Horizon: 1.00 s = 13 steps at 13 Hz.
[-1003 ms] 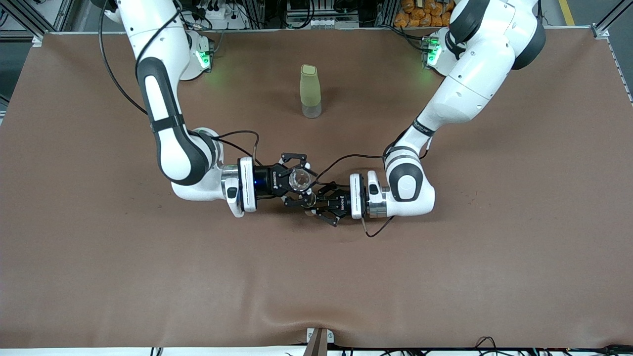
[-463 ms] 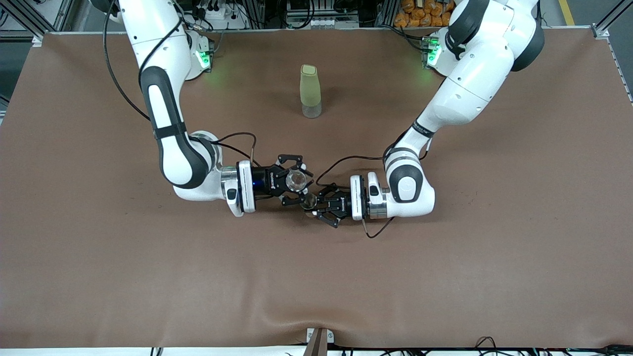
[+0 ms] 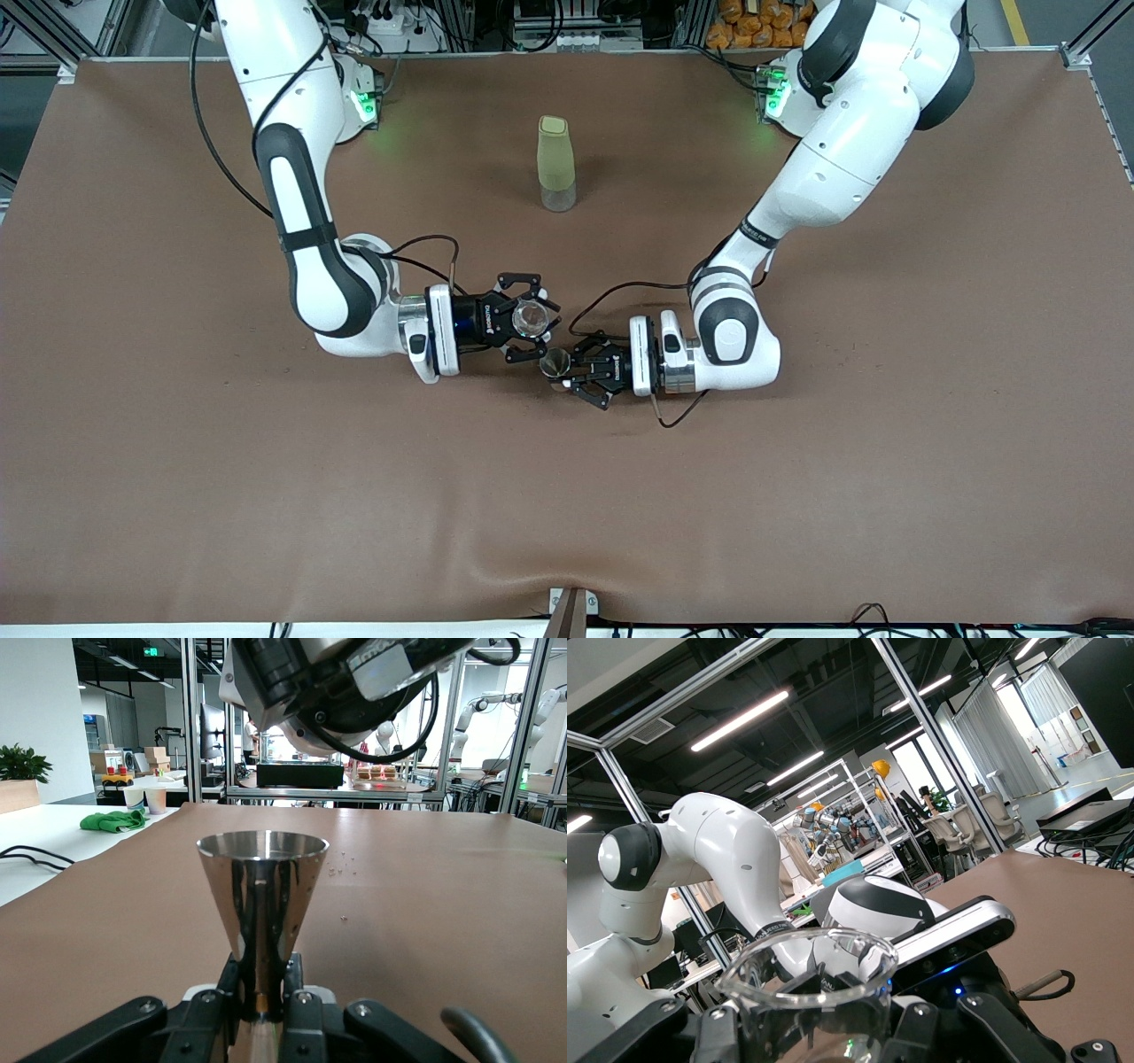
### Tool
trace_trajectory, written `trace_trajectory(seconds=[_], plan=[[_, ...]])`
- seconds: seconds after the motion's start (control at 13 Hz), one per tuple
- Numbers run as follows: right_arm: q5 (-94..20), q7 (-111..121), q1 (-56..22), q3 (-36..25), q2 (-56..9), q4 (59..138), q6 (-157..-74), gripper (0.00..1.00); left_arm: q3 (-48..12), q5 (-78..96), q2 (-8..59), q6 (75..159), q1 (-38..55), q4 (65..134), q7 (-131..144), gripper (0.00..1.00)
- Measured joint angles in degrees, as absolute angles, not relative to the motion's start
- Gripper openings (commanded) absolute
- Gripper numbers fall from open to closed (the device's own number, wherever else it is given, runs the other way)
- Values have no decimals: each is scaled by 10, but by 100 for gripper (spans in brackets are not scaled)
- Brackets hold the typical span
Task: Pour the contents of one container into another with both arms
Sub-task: 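Tilt the beaker over the jigger rim with the right gripper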
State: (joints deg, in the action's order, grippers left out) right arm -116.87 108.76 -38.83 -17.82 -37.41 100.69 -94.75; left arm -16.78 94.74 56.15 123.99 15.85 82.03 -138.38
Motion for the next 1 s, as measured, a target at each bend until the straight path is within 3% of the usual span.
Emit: trace_trajectory(seconds=[1.0], plan=[[-1211, 1082, -423, -174, -381, 993, -1007, 0, -168, 967, 566, 1240, 158, 817, -1384, 0]])
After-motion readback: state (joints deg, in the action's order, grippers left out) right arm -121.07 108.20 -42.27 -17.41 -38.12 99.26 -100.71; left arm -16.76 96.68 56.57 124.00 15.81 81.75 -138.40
